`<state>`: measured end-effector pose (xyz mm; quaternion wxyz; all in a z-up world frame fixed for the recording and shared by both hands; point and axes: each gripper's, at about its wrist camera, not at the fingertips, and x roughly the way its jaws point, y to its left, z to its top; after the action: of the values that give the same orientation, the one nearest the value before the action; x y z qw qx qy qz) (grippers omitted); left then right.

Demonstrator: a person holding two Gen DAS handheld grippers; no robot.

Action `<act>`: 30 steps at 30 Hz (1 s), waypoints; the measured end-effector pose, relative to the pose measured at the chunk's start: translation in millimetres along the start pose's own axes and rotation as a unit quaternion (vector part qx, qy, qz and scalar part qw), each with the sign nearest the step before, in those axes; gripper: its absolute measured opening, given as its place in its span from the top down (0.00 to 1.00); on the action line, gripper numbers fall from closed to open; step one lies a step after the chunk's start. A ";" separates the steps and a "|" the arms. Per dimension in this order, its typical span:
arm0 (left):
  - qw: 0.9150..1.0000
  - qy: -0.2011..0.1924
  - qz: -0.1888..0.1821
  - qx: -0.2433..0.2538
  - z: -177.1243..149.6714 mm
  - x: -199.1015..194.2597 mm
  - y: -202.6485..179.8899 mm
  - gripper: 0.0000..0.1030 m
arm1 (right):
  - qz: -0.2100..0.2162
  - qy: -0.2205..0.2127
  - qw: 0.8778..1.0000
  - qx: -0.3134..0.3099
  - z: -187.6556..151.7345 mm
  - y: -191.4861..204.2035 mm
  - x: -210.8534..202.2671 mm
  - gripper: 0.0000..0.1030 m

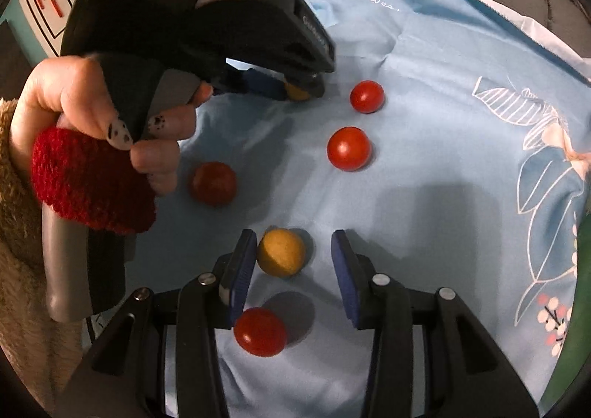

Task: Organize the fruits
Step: 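Move the right gripper to the small yellow mandarin and close on it, then carry the yellow mandarin in the right gripper over the green bowl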

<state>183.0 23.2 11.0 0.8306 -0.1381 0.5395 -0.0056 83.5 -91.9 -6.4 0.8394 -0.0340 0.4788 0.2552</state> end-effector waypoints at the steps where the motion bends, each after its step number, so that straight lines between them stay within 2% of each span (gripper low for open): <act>1: 1.000 -0.003 -0.004 -0.002 -0.9 -0.5 1.9 0.73 | 0.000 -0.001 1.000 0.000 0.4 -0.2 0.3 0.65; 3: 1.000 -0.006 -0.002 0.001 -1.0 -0.1 0.5 0.73 | 0.010 0.001 1.000 0.003 0.5 0.0 0.7 0.74; 7: 1.000 -0.021 0.013 0.012 -5.8 -11.4 -3.6 0.73 | -0.021 -0.008 1.000 -0.007 -1.7 3.2 -5.3 0.74; 11: 0.999 -0.044 0.024 0.022 -10.7 -35.2 -10.8 0.73 | 0.001 -0.019 0.999 0.027 3.0 -10.8 -22.8 0.74; 16: 0.994 -0.093 0.035 0.036 -30.3 -83.7 -23.3 0.73 | 0.007 -0.066 0.996 0.056 1.2 -30.3 -66.3 0.74; 24: 0.986 -0.159 0.011 0.045 -88.8 -139.9 -46.7 0.73 | 0.013 -0.130 0.986 0.106 -8.2 -55.4 -124.8 0.74; 27: 0.986 -0.162 -0.013 0.034 -107.4 -145.7 -48.8 0.73 | 0.015 -0.148 0.982 0.116 -6.3 -62.5 -132.9 0.74; 30: 0.985 -0.168 -0.017 0.030 -126.0 -146.0 -54.2 0.73 | 0.010 -0.165 0.978 0.125 -14.1 -68.7 -149.2 0.74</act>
<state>16.5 -34.0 106.6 0.9131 -0.1209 0.3891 -0.0125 42.8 -214.8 95.6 0.9018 0.1184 0.3623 0.2036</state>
